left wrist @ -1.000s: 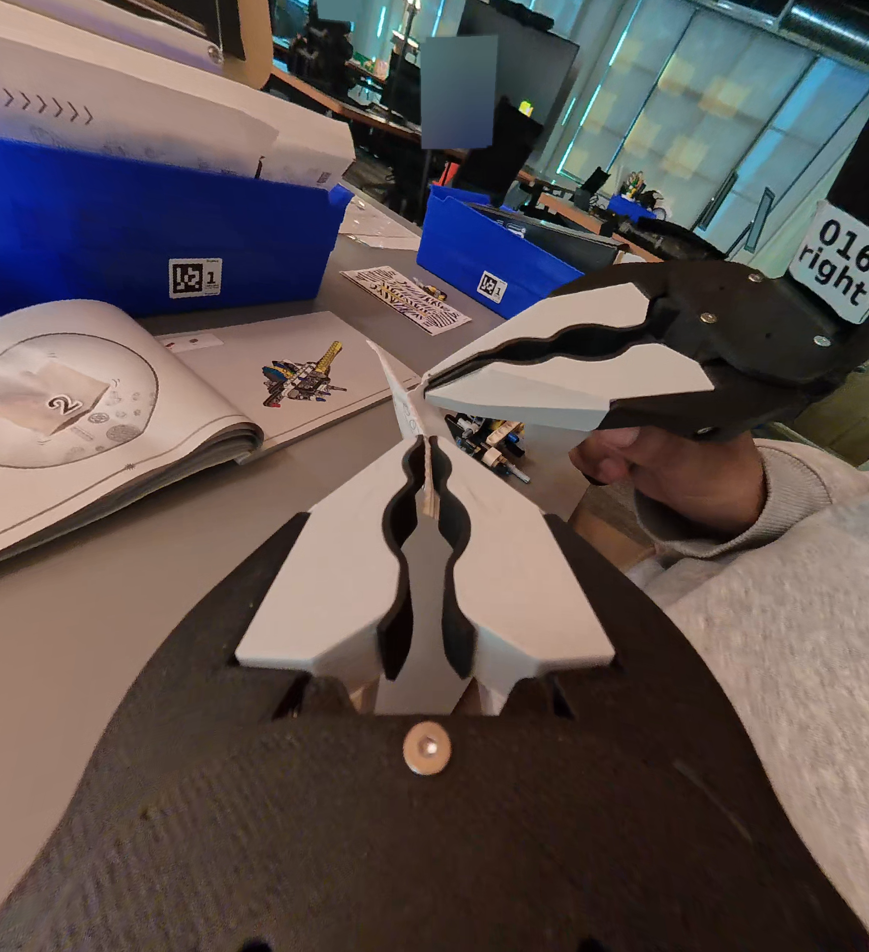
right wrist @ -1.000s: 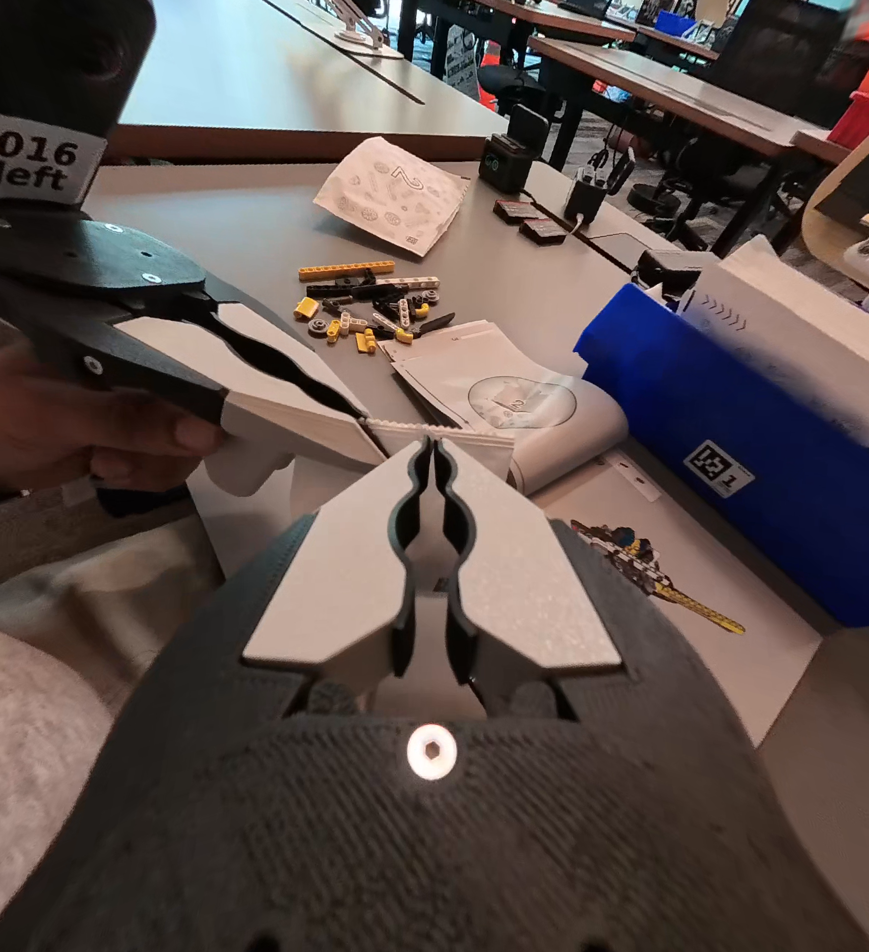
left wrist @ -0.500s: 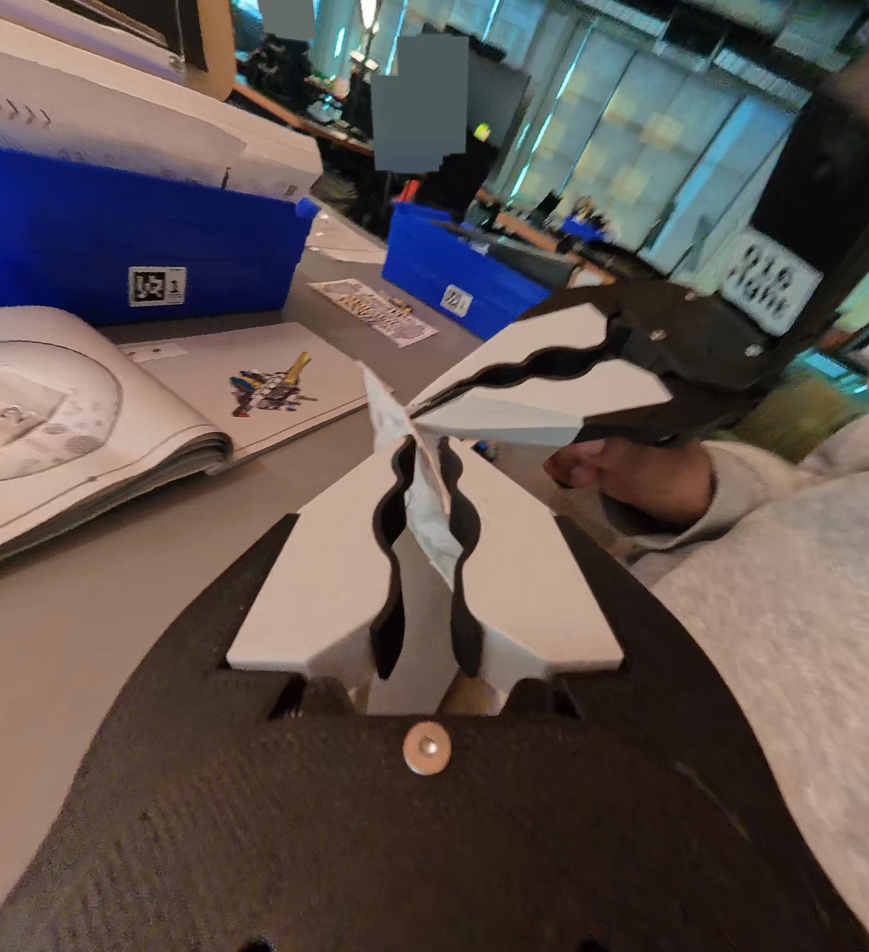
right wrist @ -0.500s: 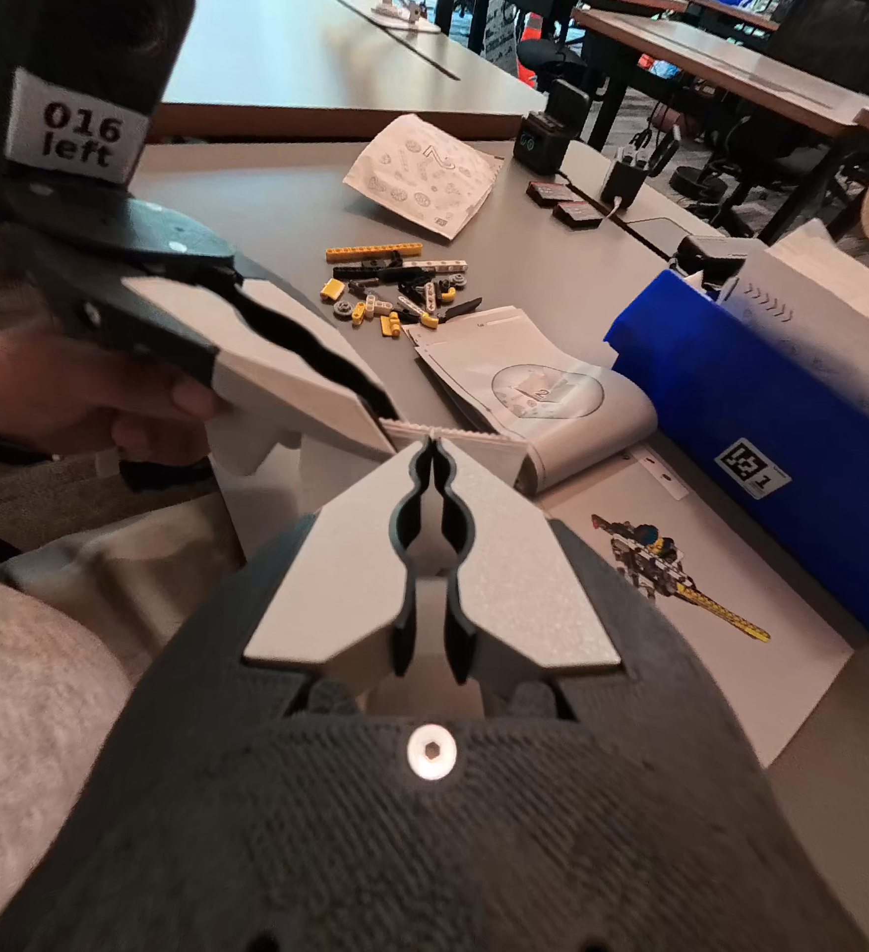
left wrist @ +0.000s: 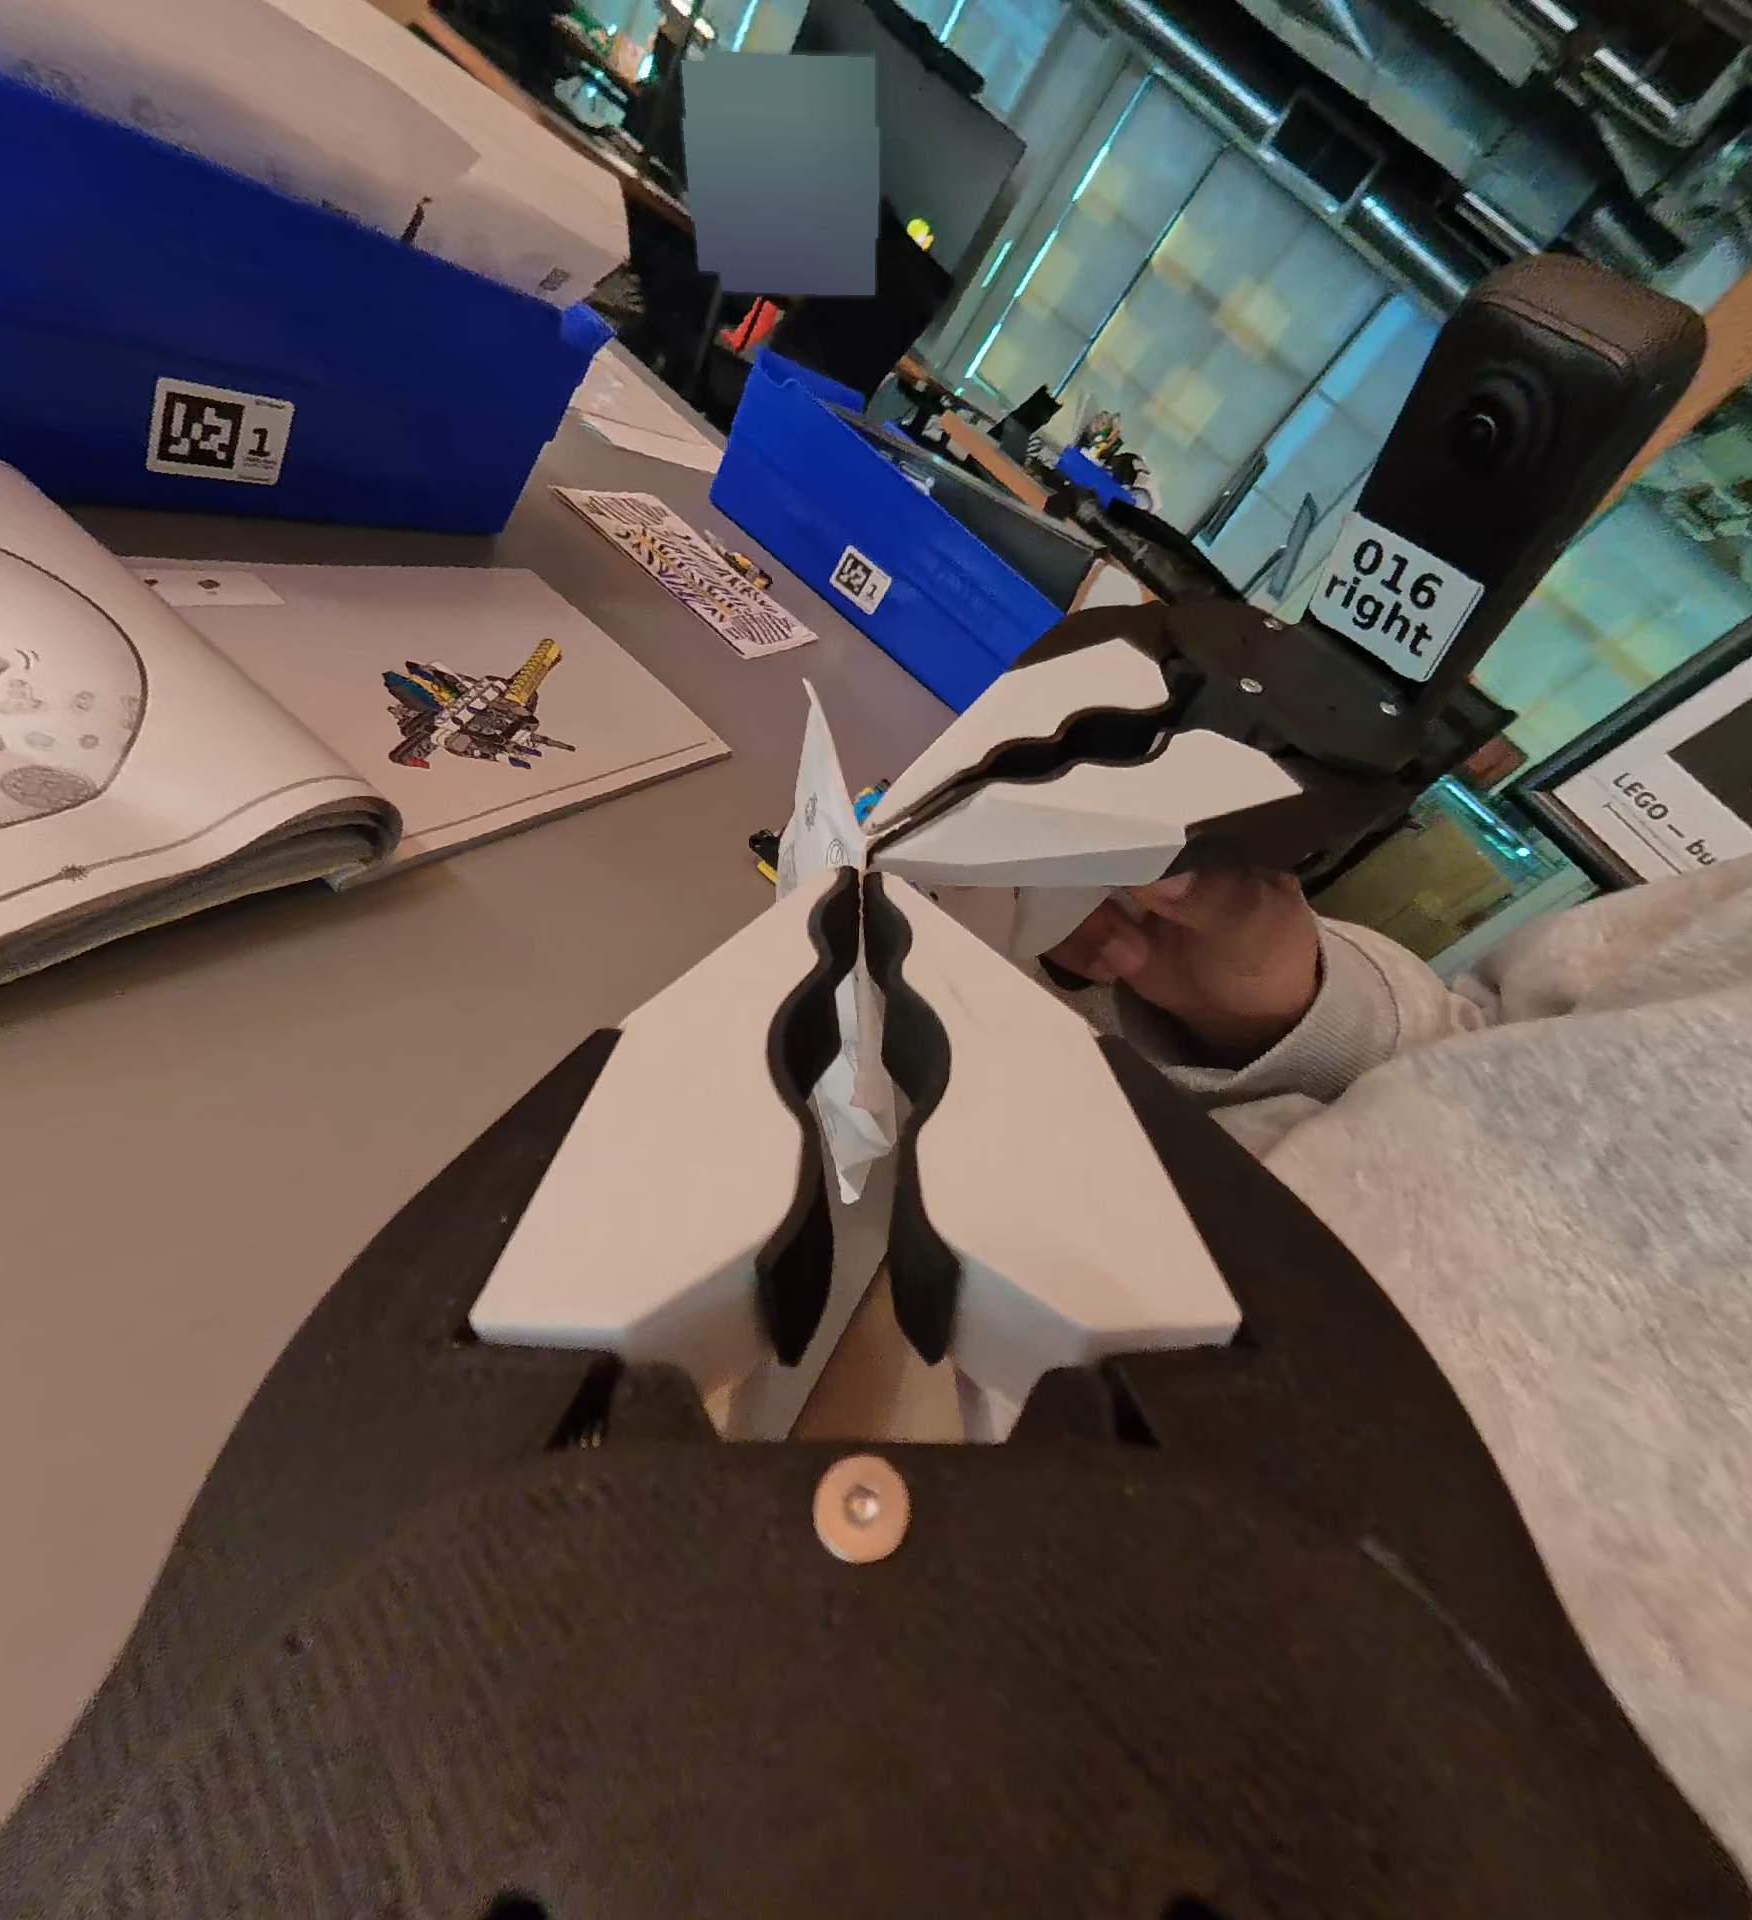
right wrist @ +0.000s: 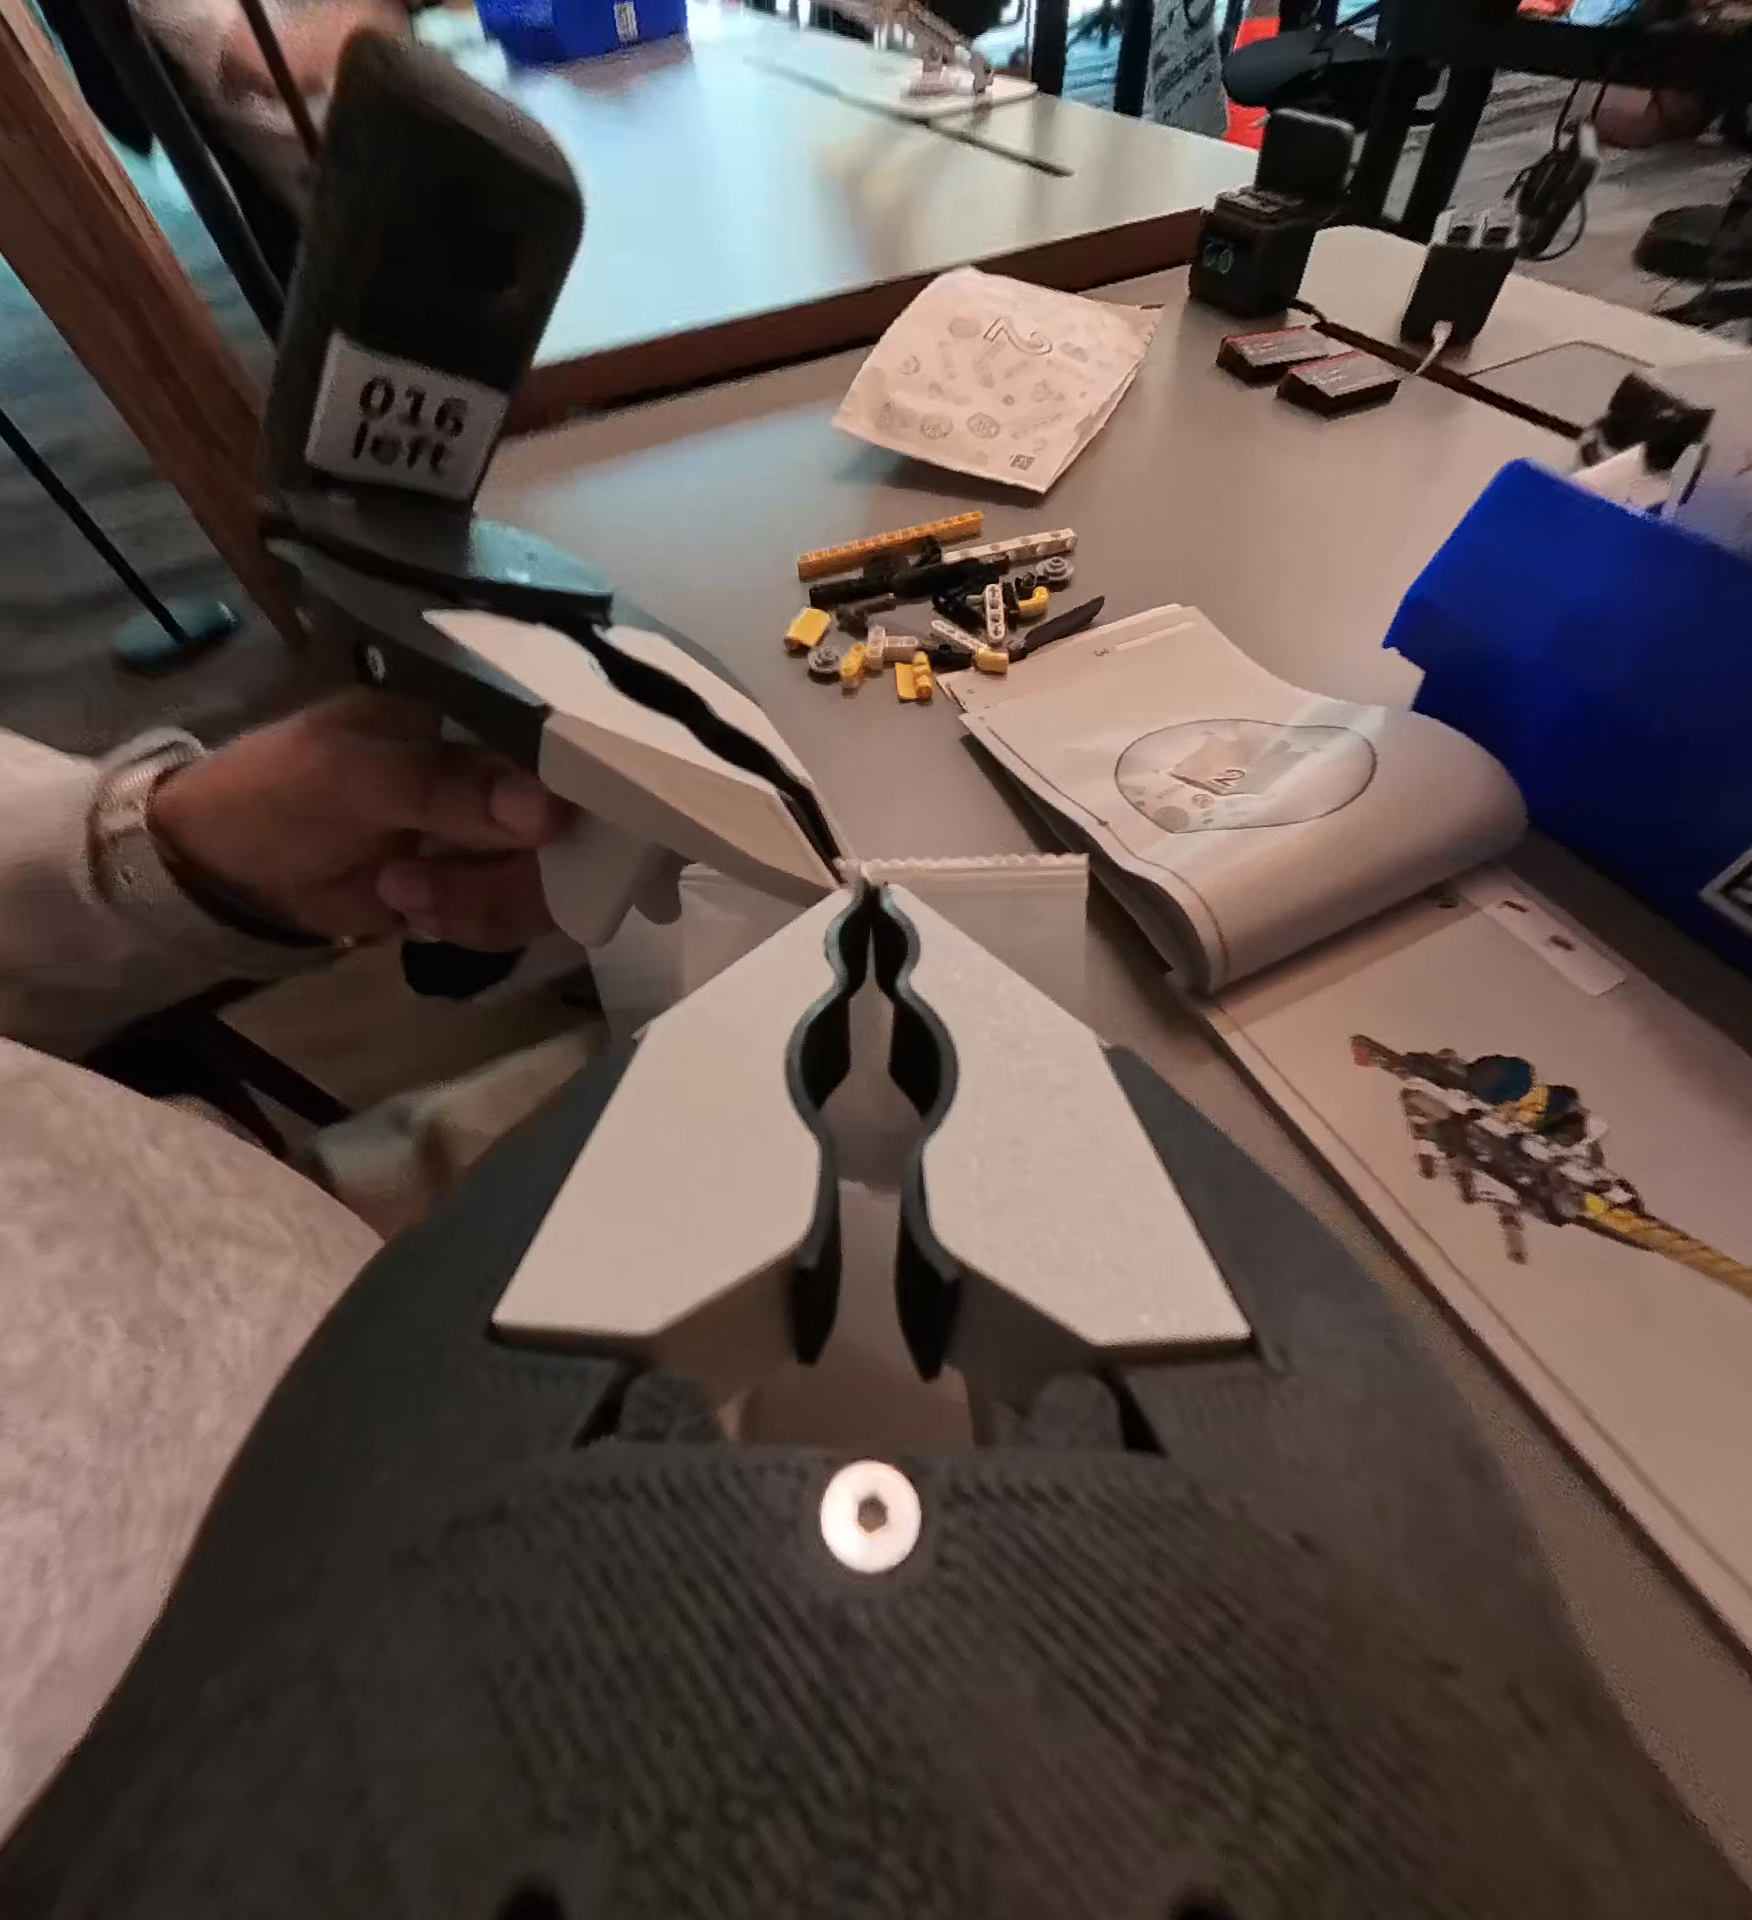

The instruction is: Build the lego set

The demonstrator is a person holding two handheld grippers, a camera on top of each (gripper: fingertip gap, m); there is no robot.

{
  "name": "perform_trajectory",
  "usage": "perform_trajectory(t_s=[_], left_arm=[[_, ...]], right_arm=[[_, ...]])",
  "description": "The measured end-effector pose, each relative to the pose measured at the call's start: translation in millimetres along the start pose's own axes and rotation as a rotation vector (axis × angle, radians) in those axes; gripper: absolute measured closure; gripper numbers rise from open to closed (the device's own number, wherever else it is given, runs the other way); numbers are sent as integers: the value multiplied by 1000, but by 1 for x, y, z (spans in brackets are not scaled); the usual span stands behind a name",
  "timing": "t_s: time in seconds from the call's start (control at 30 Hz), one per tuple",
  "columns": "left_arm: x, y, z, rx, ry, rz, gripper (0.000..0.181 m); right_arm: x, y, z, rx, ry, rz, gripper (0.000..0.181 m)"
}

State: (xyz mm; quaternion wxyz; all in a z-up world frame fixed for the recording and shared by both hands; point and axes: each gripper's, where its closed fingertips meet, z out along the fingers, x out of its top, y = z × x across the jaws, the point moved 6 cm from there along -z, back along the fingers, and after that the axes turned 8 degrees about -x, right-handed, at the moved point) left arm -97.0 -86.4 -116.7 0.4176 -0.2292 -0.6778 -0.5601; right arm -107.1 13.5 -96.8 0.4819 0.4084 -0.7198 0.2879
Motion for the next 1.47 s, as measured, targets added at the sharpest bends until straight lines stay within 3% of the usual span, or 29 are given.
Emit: perform_trajectory(t_s=[0.03,0.13,0.3,0.43,0.6,0.7,0.8,1.07,1.47], left_arm=[[3,2,0,19,1,8,181],[6,6,0,70,28,30,181],[6,4,2,134,64,26,181],[7,7,4,260,29,156,181],[10,14,4,288,49,236,181],[14,14,1,171,115,110,181],[11,8,-5,28,176,-47,181],[7,11,-2,78,35,107,181],[6,12,-3,93,18,140,181]], right_arm=[[2,1,-1,17,13,60,181],[5,5,0,53,36,216,181],[5,6,6,-20,48,229,181],[5,5,8,-61,54,212,181],[7,10,5,80,109,458,181],[8,12,4,199,143,601,181],[9,8,4,189,94,478,181],[13,-4,-2,-4,101,47,180],[16,-10,-8,-54,80,-96,176]])
